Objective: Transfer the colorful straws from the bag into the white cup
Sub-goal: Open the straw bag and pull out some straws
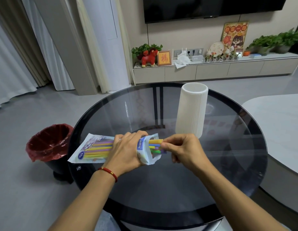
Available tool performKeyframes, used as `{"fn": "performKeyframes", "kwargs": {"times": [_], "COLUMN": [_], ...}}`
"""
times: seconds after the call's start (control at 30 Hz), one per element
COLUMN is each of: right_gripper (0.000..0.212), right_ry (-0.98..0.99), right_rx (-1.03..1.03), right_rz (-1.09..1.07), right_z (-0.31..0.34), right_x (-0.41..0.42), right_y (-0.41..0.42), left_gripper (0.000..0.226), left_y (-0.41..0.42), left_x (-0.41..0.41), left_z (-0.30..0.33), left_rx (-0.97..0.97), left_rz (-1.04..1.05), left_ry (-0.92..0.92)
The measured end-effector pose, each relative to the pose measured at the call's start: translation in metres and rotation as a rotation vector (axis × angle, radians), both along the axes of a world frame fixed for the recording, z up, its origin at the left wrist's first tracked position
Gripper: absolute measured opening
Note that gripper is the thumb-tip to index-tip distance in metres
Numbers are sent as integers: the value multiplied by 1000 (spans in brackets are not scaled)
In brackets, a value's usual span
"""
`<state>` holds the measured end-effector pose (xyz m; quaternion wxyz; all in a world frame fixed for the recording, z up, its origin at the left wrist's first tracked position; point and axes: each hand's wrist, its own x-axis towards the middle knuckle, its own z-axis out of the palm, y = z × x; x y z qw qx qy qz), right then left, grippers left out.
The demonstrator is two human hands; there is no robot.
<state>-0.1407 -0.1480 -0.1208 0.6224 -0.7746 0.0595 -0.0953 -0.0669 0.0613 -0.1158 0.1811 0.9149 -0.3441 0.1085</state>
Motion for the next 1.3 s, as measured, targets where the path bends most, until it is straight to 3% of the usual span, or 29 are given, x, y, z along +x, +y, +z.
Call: {"fn": "performKeyframes", "kwargs": {"times": [0.17,0.33,0.4,0.57,0.67,0.83,0.93,1.03,1.07,1.13,1.2,1.3], "right_gripper": [13,12,11,15,24,6,14,4,13,38,51,33], "right_ry": [31,4,13,-1,55,21,1,26,35,69,97,121], "right_rx": [159,116,144,435,319,163,236,531,595,586,447,470], "right_rz": [48,22,19,-97,-42,-48,-57,-54,-59,-88,-146,-123], "right_z": [1,-4,-3,-1,-12,-9,2,11,12,9,1,-9], "right_x": [-6,-4,-3,-1,-3,0,-5,-12,-13,-14,-13,-10], "right_y": [-9,-12,-15,-34,-17,-11,-37,-56,-57,-48,-29,4], "left_gripper": [57,89,88,80,78,79,81,80,77,73,70,70], "left_y": [6,9,9,12,8,8,12,13,13,10,7,1], "left_x": [-3,-7,-8,-7,-9,-11,-10,-9,-10,-11,-15,-20], "left_z": [-3,-7,-7,-6,-7,-9,-8,-7,-6,-4,-3,-3], "left_rx": [23,200,216,216,187,217,235,243,240,242,227,170], "left_rz": [38,-2,7,52,38,32,67,86,85,76,63,31], "left_ry": [-31,-67,-56,-83,-110,-108,-72,-53,-58,-91,-130,-172]}}
